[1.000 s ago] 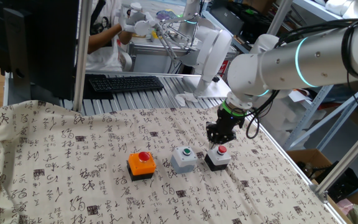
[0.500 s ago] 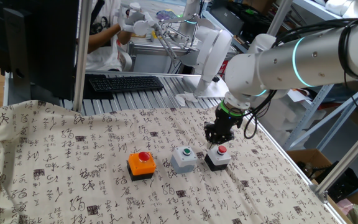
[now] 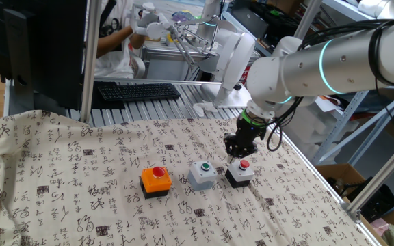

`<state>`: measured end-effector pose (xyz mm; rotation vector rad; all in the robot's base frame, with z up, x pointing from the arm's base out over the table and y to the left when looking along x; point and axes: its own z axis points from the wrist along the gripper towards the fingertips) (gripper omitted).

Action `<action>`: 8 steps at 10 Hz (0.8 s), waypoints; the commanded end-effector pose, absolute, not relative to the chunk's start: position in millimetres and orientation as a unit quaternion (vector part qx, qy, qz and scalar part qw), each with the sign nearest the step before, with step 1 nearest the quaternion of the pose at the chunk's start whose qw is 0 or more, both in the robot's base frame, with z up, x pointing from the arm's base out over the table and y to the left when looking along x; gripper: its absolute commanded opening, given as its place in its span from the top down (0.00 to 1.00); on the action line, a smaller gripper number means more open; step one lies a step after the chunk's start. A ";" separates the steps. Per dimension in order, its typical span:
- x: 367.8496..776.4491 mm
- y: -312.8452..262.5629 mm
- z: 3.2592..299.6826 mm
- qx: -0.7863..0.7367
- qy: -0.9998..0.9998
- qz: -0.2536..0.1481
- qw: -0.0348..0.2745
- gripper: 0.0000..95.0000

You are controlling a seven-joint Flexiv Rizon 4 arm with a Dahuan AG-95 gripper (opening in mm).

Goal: Press three buttons from left to right in sequence

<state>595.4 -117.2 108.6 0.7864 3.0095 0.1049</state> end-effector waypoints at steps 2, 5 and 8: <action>595.6 -117.3 108.5 0.253 0.967 0.026 0.017 1.00; 595.6 -117.3 108.5 0.249 0.968 0.024 0.015 1.00; 595.6 -117.3 108.5 0.235 0.971 0.027 0.014 1.00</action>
